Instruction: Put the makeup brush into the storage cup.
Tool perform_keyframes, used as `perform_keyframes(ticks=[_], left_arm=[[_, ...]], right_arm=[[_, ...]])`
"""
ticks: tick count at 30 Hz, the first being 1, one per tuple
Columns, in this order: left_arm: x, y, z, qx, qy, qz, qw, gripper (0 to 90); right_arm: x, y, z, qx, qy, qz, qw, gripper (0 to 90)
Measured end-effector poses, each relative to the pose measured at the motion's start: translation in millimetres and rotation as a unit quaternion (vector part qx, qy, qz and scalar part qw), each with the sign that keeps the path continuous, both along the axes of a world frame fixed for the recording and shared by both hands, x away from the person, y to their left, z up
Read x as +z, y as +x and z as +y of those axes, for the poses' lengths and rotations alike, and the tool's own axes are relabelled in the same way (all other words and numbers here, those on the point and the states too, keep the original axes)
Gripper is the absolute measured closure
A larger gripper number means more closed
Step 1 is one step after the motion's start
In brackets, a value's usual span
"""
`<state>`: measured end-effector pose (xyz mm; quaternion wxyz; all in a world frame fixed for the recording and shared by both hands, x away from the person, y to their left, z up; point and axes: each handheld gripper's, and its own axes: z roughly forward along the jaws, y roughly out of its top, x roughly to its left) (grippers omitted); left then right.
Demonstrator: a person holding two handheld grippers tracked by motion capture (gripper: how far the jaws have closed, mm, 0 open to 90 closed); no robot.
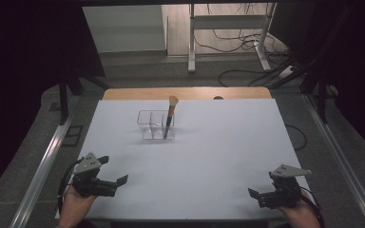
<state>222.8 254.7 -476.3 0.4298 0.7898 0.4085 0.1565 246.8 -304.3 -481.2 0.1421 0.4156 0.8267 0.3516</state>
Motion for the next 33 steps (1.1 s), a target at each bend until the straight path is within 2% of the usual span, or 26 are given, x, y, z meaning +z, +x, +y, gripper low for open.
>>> perform_keyframes(ticks=[20,33], left_arm=[[-8.3,-19.3,20.3,0.027,0.026,0.019,0.9991,0.0],[-12.0,-29.9,29.5,0.038,0.025,0.027,0.9986,0.0]], right_arm=[[-0.2,0.0,-0.1,-0.001,-0.001,0.0,1.0,0.0],[-0.3,0.2,-0.3,-0.001,-0.004,0.0,1.0,0.0]])
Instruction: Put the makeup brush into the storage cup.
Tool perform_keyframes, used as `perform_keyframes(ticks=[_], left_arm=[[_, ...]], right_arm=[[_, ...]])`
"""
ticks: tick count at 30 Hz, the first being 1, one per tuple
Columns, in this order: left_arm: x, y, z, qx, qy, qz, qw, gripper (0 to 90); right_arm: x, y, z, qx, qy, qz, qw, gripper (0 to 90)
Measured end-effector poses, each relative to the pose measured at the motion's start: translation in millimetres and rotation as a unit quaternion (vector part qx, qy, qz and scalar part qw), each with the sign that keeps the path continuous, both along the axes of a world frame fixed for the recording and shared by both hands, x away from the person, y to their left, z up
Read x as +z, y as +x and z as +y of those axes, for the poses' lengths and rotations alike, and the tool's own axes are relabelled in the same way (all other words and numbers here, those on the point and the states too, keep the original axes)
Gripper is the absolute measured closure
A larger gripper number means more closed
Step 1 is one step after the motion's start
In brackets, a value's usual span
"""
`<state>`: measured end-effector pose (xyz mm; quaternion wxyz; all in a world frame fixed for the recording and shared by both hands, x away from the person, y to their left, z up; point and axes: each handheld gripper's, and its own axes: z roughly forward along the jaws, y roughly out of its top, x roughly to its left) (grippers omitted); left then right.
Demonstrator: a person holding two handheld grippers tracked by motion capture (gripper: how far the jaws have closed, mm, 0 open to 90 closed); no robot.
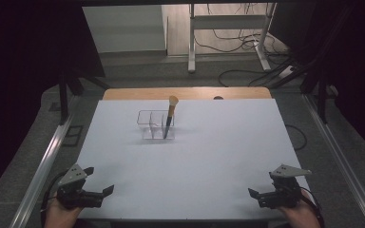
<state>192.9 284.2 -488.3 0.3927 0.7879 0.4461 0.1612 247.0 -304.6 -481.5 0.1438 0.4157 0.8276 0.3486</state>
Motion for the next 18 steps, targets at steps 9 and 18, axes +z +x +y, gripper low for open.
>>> perform_keyframes(ticks=[9,18], left_arm=[[-0.2,-4.4,4.5,0.01,0.005,-0.003,0.9999,0.0],[-1.4,-5.1,5.5,0.012,0.009,0.002,0.9999,0.0]], right_arm=[[0.1,-0.2,0.1,0.001,-0.002,0.001,1.0,0.0],[-0.4,0.1,0.3,0.003,-0.006,0.002,1.0,0.0]])
